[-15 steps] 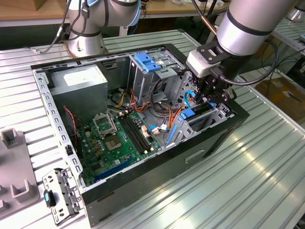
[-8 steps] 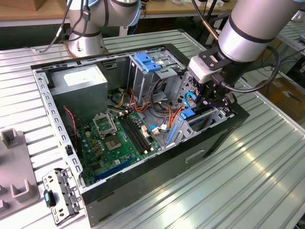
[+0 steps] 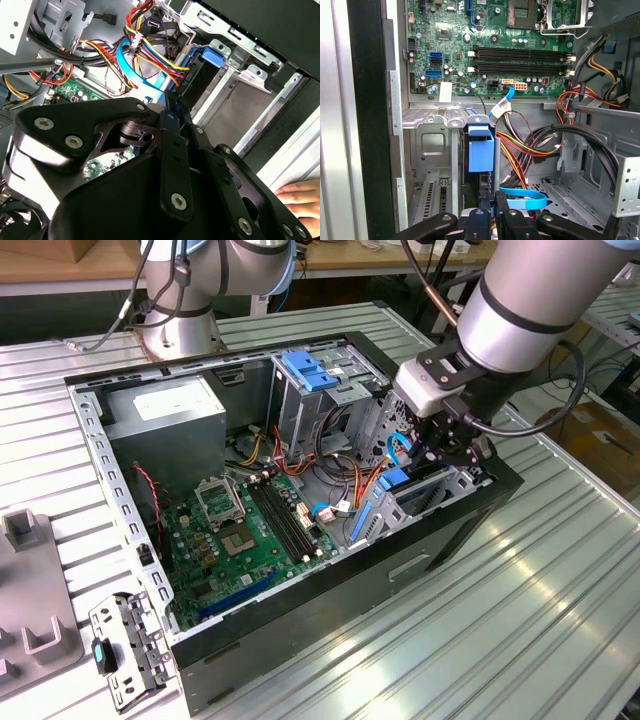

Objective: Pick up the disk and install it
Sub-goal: 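Insert the second disk wire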

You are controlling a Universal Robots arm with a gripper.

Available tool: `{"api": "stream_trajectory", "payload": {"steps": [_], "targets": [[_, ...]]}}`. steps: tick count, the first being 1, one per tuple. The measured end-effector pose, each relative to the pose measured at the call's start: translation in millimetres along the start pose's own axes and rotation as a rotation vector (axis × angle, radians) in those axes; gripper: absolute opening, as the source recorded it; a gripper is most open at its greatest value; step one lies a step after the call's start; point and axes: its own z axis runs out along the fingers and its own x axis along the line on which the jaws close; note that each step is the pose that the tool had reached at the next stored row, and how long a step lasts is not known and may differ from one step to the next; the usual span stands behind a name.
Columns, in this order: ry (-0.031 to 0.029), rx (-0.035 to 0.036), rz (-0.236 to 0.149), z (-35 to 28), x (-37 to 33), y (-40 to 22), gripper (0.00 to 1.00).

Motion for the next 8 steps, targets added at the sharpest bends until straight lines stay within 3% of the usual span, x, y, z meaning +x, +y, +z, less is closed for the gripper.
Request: {"api": "stream_trajectory", "payload": {"steps": [8], "targets": [[-0.0001, -0.0001, 0.000, 3.6, 0.6, -0.5, 0.16]]}}
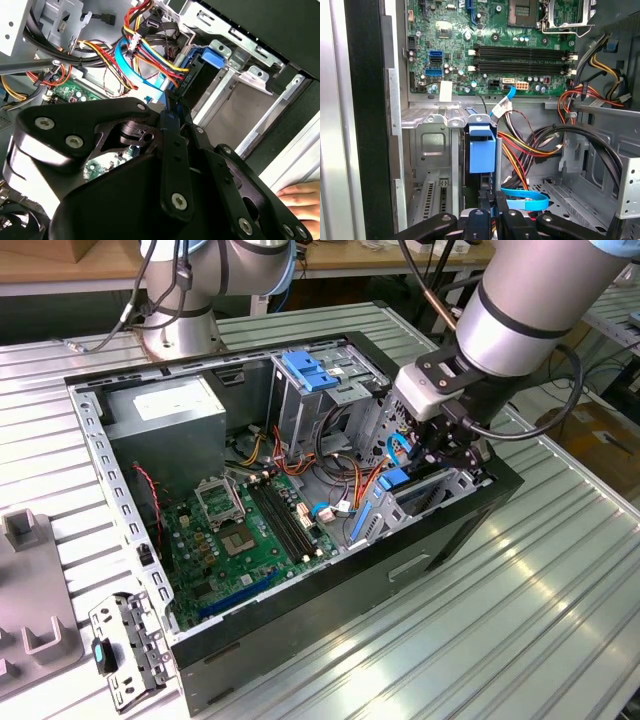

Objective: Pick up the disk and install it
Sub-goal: 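Insert the second disk wire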

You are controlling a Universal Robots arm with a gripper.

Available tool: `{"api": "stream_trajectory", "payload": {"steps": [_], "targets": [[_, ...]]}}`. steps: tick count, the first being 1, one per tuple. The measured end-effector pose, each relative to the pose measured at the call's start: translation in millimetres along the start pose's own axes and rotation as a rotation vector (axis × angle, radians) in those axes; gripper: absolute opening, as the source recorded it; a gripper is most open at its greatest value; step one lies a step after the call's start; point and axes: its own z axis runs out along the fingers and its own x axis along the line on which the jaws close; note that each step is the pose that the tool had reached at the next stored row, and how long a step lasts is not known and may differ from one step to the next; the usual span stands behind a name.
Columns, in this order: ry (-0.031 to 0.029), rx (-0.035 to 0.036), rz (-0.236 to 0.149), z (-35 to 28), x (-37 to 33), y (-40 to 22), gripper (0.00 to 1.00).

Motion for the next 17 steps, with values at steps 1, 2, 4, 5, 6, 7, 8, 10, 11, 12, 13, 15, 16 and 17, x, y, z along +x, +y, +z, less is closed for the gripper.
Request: {"api": "stream_trajectory", "payload": {"steps": [1, 2, 4, 5, 6, 7, 8, 10, 11, 12, 13, 15, 16, 17], "targets": [[0.0001, 0.0000, 0.000, 0.0, 0.0, -0.2, 0.16], [0.0001, 0.0000, 0.000, 0.3, 0.0, -0.1, 0.16], [0.0000, 0.0000, 0.000, 2.2, 0.3, 0.1, 0.16], [0.0003, 0.0000, 0.000, 3.7, 0.5, 0.3, 0.16], [0.0004, 0.0000, 0.000, 3.8, 0.5, 0.3, 0.16], [0.0004, 0.0000, 0.000, 3.8, 0.5, 0.3, 0.16], [0.0004, 0.0000, 0.000, 3.9, 0.5, 0.3, 0.16], [0.0001, 0.0001, 0.000, 4.1, 0.6, 0.4, 0.16], [0.0001, 0.0000, 0.000, 4.1, 0.6, 0.4, 0.16], [-0.0001, 0.0000, 0.000, 4.2, 0.6, 0.4, 0.17], [-0.0002, 0.0001, 0.000, 4.0, 0.6, 0.3, 0.17], [-0.0001, 0.0001, 0.000, 0.9, 0.1, -0.1, 0.24], [0.0000, 0.0001, 0.000, -2.3, -0.4, -0.6, 0.24], [0.0001, 0.0001, 0.000, -5.3, -0.8, -1.1, 0.24]]}}
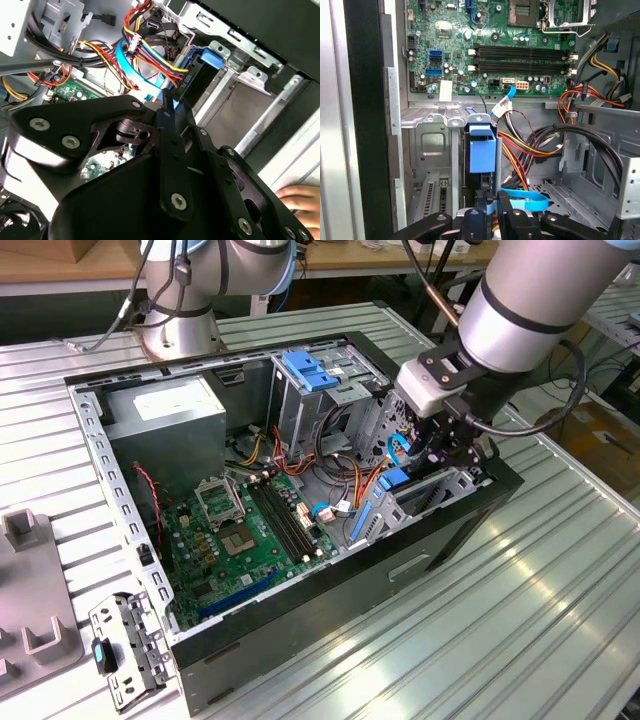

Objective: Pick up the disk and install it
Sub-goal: 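Insert the second disk wire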

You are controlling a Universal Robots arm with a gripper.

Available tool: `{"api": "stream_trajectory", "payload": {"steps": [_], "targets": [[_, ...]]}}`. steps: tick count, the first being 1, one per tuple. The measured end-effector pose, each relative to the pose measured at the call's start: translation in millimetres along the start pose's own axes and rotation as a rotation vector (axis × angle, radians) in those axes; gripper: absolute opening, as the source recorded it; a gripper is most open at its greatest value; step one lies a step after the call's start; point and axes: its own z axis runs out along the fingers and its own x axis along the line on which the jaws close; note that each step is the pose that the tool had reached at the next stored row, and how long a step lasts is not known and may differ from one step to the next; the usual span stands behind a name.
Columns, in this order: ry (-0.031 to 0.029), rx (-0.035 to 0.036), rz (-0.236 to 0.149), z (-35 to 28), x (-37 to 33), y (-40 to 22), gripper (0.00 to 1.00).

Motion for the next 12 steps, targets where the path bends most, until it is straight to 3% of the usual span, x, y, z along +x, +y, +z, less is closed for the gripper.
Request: {"api": "stream_trajectory", "payload": {"steps": [3, 5, 7, 12], "targets": [[0.0017, 0.0001, 0.000, -9.3, -1.4, -1.5, 0.24], [0.0014, 0.0002, 0.000, -9.2, -1.4, -1.4, 0.22], [0.0016, 0.0002, 0.000, -9.3, -1.4, -1.4, 0.11], [0.0017, 0.0004, 0.000, -9.5, -1.5, -1.5, 0.11]]}}
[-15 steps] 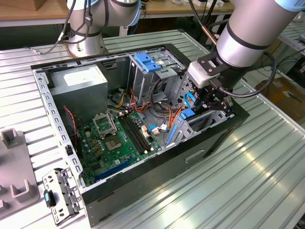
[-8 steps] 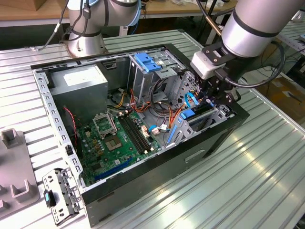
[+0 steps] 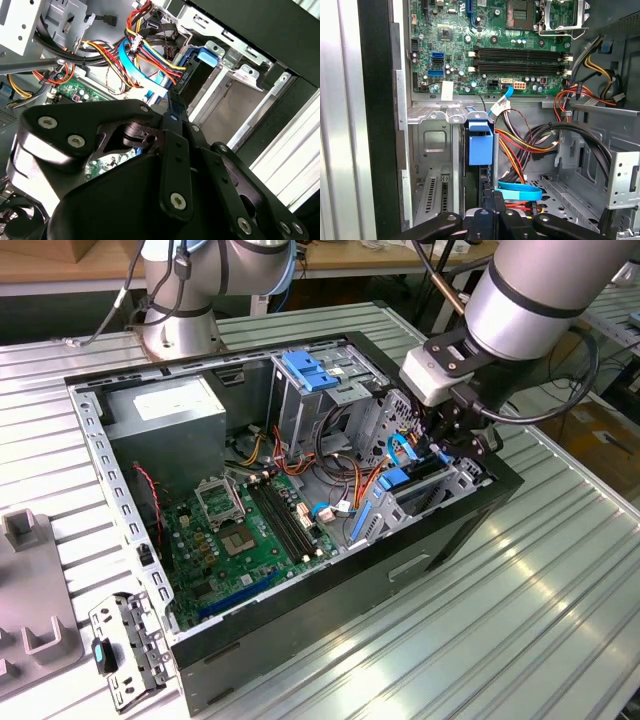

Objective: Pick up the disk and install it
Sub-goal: 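Insert the second disk wire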

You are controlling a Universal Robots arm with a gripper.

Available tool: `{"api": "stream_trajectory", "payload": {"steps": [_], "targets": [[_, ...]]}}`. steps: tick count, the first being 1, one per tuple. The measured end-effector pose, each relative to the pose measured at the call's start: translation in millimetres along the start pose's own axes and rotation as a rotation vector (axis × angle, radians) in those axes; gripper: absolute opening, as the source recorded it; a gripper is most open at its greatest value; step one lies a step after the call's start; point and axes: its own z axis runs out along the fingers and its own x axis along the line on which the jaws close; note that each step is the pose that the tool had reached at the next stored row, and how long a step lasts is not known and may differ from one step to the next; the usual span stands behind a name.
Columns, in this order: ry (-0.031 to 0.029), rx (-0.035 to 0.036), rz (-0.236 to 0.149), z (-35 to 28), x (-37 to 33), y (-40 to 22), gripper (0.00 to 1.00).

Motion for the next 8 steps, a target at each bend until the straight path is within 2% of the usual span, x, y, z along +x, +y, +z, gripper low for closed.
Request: {"api": "stream_trajectory", "payload": {"steps": [8], "targets": [[-0.0001, 0.0005, 0.000, -0.3, -0.1, -0.1, 0.11]]}}
